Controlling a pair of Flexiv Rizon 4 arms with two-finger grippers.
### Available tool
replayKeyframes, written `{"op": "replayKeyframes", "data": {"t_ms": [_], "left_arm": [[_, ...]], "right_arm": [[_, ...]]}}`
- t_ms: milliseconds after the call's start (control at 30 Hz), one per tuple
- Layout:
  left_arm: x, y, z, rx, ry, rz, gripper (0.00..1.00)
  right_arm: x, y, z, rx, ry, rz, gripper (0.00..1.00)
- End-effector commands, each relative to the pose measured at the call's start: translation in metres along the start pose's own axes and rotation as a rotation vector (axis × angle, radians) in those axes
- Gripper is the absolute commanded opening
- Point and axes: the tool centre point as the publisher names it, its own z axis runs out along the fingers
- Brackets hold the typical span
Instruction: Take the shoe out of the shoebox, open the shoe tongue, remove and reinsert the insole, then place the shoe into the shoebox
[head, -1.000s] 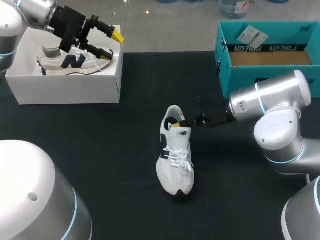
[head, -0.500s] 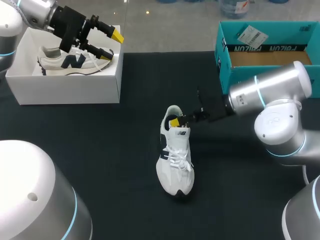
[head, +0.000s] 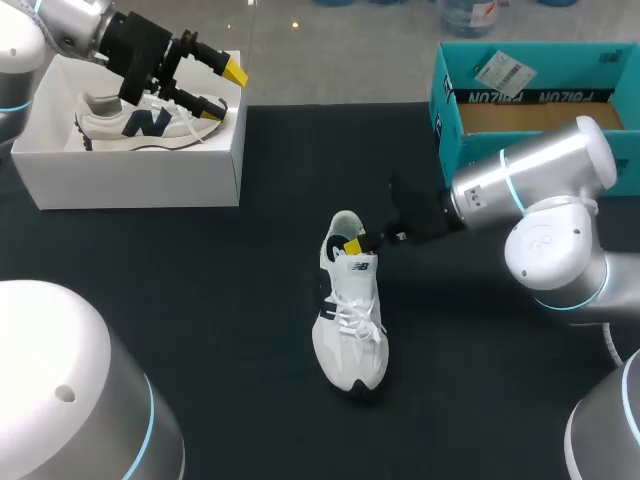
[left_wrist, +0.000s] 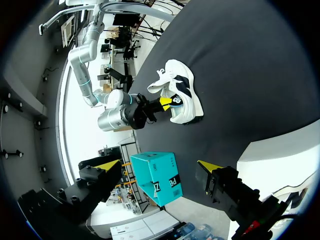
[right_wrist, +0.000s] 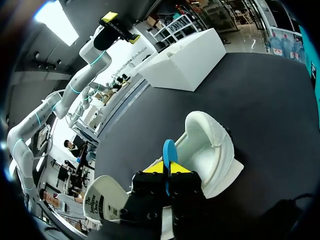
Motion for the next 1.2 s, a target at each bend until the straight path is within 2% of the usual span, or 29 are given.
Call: {"op": "replayKeyframes", "data": {"t_ms": [33,333,367,400,867,1200], "left_arm": [[0.000,0.001,0.000,0.003,0.002,0.001,1.00],[0.000,0.001,0.000,0.003,0.002,0.001,1.00],[0.000,0.001,0.000,0.003,0.002,0.001,1.00],[0.000,0.001,0.000,0.003,0.002,0.001,1.00],[0.000,0.001,0.000,0.003,0.002,0.001,1.00],[0.000,0.001,0.000,0.003,0.002,0.001,1.00]], "right_arm": [[0.000,-0.004,0.007,0.000,0.004,0.008,0.00],[0.000,-0.011,0.005,-0.014,0.012,0.018,0.00],[0.001,-0.011,0.004,-0.019,0.014,0.016,0.31],[0.001,-0.010,0.003,-0.024,0.012,0.012,1.00],[0.016,0.007,-0.012,-0.022,-0.031,-0.035,1.00],[0.015,0.012,-0.014,-0.018,-0.035,-0.039,1.00]]}}
